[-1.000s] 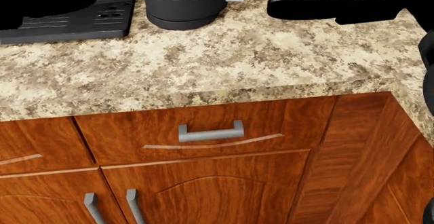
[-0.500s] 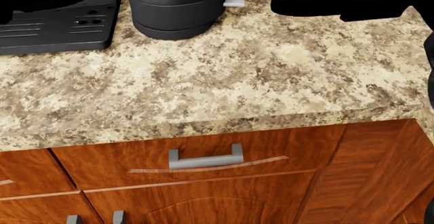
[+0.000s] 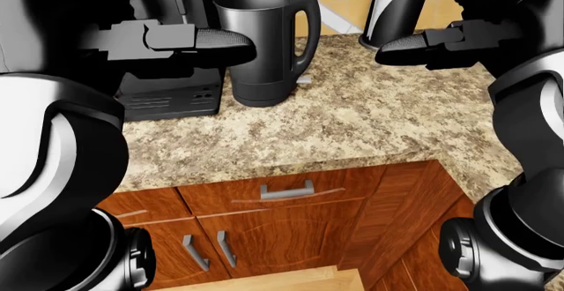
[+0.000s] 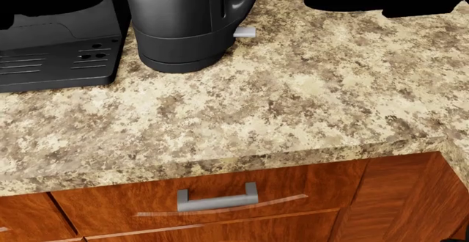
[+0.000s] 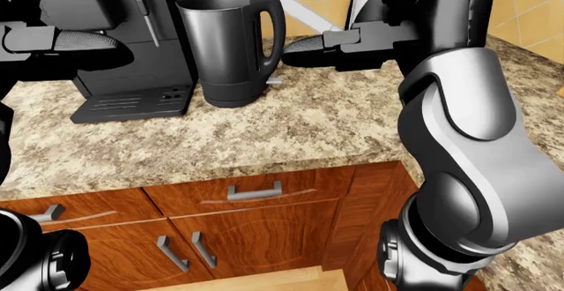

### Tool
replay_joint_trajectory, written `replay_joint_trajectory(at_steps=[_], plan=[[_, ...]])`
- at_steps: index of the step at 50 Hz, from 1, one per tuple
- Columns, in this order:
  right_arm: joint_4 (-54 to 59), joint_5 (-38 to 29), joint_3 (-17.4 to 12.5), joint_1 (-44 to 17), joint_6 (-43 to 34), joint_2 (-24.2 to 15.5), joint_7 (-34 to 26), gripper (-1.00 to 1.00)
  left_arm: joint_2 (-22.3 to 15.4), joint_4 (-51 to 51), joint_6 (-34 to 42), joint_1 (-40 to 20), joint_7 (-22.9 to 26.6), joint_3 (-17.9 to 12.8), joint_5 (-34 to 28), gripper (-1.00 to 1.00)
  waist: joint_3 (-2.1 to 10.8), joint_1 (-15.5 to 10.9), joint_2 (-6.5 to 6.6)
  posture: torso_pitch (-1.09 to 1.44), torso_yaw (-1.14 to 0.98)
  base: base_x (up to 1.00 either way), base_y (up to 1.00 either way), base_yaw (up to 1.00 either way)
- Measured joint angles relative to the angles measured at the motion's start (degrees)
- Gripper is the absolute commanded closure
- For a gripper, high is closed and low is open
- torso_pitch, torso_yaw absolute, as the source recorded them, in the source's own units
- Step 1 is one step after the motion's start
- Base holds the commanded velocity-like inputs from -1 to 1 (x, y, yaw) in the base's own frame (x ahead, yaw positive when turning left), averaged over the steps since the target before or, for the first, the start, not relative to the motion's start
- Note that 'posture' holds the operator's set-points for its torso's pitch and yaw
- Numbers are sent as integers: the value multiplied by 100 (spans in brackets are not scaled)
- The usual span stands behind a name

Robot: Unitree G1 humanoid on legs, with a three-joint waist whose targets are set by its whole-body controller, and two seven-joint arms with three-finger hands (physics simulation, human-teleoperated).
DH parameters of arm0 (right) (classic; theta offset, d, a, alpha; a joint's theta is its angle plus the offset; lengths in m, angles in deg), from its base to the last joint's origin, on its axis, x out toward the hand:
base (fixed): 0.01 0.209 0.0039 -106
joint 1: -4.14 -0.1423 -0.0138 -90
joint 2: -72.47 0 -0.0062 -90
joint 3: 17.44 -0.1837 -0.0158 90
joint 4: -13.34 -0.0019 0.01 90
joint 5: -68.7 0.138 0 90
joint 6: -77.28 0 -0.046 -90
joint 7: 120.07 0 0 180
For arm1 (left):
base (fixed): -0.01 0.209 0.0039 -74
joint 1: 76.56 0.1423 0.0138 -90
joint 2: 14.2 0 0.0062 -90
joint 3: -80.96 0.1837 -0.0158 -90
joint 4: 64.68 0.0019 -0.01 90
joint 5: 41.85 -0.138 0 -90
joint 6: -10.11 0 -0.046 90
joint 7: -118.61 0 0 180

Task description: Close the lid of the electric kettle.

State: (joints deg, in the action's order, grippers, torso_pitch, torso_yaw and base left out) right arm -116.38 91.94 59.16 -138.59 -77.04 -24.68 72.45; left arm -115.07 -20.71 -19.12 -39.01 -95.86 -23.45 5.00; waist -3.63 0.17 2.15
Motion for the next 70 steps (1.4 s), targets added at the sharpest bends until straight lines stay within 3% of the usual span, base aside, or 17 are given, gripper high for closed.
replay_joint_trajectory(at_steps=[3,4,7,9,13,16,17,21,24,33,44,56,64,70], plan=[[-19,14,9,-226,-249,60,86,-100,-20,36,-14,27,-23,-36,2,-100,-46,3,27,0,0,23,0,0],[-8,28,34,-212,-249,61,87,-100,-15,80,4,41,-35,-28,5,-100,-43,-42,-25,0,0,24,0,0],[146,54,147,39,-43,58,-41,-100,-36,149,59,110,-80,-62,-15,-100,-76,-68,69,0,0,23,0,0],[197,40,142,104,-10,53,-84,-100,-44,143,53,73,-95,-63,-37,-100,-51,-61,41,0,0,23,0,0],[50,-2,83,24,-58,63,-49,-100,-50,94,-9,60,-49,-49,-28,-100,-66,-91,-175,0,0,21,0,0],[4,4,55,-45,-15,53,-44,-100,-69,105,2,-2,-59,-80,6,-100,47,-104,-485,0,0,9,0,0],[6,2,30,-19,-1,34,-41,-100,-25,84,-5,24,-65,-64,12,-100,46,-61,-428,0,0,0,0,0],[89,-55,-2,41,-49,53,3,-100,-33,115,35,63,-39,24,118,-100,-187,-1,-294,0,0,0,0,0],[155,-52,74,-6,-120,69,1,-100,-70,169,62,47,-59,-2,150,-100,-192,16,-66,0,0,0,0,0],[58,-32,137,-67,-116,109,-77,-100,-233,142,-34,15,-217,-134,268,-100,-36,8,-209,0,0,0,0,0],[170,-72,180,-179,-210,164,-94,-100,-186,235,-42,67,-275,-135,408,-100,-58,2,-192,0,0,0,0,0],[679,-46,193,-497,-181,102,-128,-100,-391,270,-132,266,-368,-172,564,-100,-66,18,-177,0,0,0,0,0],[2178,-165,256,-1655,-488,-74,-304,-100,-481,335,-159,250,-268,-168,417,-100,-84,37,-129,0,0,0,0,0],[3587,-359,507,-2331,-282,-69,-524,-100,-431,369,-97,214,-272,-228,361,-100,-87,55,-98,0,0,0,0,0]])
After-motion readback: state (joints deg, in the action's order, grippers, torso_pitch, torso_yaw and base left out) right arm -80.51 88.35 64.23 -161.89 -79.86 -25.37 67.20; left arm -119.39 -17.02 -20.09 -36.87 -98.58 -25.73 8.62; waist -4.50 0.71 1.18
